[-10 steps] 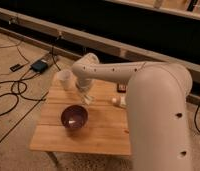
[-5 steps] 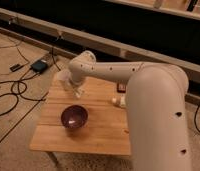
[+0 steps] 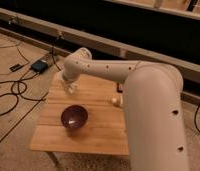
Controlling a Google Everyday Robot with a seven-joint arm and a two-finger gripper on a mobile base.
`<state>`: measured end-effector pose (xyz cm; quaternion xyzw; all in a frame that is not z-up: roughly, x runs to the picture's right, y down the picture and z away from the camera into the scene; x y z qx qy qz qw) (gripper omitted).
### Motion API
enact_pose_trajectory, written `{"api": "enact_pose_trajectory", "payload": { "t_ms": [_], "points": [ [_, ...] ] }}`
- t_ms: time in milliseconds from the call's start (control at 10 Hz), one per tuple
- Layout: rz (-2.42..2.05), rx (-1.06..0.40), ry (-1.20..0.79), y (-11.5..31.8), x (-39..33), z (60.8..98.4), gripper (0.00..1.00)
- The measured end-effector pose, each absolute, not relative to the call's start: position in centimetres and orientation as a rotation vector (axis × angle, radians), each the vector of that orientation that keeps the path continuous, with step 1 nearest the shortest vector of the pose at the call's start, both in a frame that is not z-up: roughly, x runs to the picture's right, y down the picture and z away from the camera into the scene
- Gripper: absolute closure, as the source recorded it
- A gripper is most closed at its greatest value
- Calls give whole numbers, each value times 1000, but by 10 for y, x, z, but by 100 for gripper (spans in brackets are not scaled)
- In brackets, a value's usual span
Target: Place the white sponge in the ceramic cup
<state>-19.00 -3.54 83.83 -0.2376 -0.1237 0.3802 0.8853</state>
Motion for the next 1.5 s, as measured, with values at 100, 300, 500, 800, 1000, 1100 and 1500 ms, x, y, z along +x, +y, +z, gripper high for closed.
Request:
{"api": "enact_pose_trajectory", "payload": {
  "t_ms": [100,300,500,800,1000,1100,1500],
  "points": [
    [784,-481,-276,-44,-198,835,99],
    [780,-462,-299,-56,-207,831,99],
    [785,-450,-311,-63,-207,828,99],
    [802,-437,-319,-68,-201,828,99],
    [809,-434,-324,-68,-198,826,99],
    [810,-434,-324,-69,-198,826,99],
    [809,-436,-325,-68,-200,826,99]
  ]
}}
